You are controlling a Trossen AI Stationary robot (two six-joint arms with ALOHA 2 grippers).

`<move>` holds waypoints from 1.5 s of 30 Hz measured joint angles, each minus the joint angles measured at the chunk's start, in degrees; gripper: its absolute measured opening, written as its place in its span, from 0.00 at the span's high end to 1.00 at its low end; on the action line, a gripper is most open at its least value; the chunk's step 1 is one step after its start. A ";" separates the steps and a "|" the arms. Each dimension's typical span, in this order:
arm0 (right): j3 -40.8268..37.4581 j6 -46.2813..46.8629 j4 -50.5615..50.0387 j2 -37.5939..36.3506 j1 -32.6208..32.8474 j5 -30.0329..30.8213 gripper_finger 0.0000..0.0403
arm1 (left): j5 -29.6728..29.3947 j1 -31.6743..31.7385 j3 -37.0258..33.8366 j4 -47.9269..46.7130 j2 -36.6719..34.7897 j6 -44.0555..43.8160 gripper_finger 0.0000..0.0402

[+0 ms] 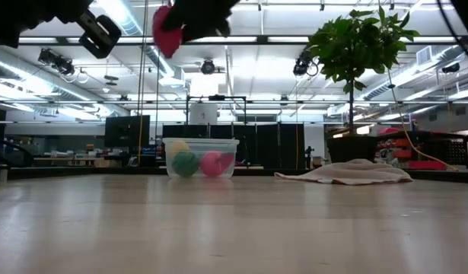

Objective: Pick and placing Produce into tupperware
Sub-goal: Put the pink dragon fruit into the container, then put the orange into the container

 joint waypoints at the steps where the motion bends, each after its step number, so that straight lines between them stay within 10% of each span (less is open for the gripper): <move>1: 3.23 -0.40 -2.49 2.10 -0.22 1.09 0.43 | 0.02 0.00 -0.02 0.15 -0.07 -0.10 0.97; 11: 22.76 4.72 -14.33 17.92 -11.12 6.25 0.42 | -0.11 -2.59 -0.02 0.05 -1.55 -1.16 0.95; 27: 23.48 11.22 -20.98 23.13 -17.66 11.93 0.42 | -0.30 -3.96 0.00 -0.30 -1.53 -1.20 0.95; 45: 23.51 14.84 -24.23 23.39 -17.35 10.84 0.17 | -0.31 -3.92 -0.02 -0.63 -1.53 -1.05 0.93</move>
